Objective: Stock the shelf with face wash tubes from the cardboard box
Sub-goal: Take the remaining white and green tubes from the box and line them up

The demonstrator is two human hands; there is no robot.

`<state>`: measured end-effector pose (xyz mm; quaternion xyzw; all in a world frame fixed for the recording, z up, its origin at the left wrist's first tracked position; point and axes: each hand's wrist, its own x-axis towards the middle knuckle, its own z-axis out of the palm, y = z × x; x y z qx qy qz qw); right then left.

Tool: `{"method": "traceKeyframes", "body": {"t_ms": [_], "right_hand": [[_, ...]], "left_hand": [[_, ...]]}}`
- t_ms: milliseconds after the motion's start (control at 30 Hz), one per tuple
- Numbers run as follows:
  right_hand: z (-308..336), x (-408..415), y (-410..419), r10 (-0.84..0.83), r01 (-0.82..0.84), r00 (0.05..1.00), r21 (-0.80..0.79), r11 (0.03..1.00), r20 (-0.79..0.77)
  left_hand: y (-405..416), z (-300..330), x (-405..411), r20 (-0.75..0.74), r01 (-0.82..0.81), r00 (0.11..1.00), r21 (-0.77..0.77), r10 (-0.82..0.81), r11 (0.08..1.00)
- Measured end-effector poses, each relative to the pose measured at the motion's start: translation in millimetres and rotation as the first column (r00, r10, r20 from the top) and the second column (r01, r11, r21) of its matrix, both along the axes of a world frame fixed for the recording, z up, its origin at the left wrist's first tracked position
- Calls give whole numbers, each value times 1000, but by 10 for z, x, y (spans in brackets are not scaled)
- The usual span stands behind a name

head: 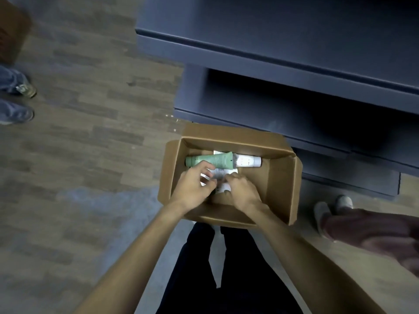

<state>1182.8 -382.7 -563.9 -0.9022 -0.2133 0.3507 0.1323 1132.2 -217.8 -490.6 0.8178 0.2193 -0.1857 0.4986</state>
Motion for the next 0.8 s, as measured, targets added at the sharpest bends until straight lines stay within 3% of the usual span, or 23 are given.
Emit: {"method": "traceKeyframes", "body": {"t_ms": [167, 500, 600, 700, 800], "right_hand": [[-292, -5, 127, 202, -194, 977, -106, 975, 67], [-373, -6, 98, 303, -289, 948, -137, 948, 96], [-232, 29, 18, 208, -198, 972, -98, 975, 107], [19, 72, -96, -68, 67, 996, 24, 997, 61], [316, 111, -180, -363, 369, 929, 242, 897, -71]], "left_hand": [[4, -159, -68, -30, -39, 999, 3, 39, 999], [75, -127, -56, -26, -96, 995, -10, 96, 995], [119, -96, -9, 2, -135, 991, 0, 135, 991], [161, 17, 58, 88, -192, 978, 6, 191, 981], [178, 186, 168, 160, -231, 960, -3, 228, 973]]}}
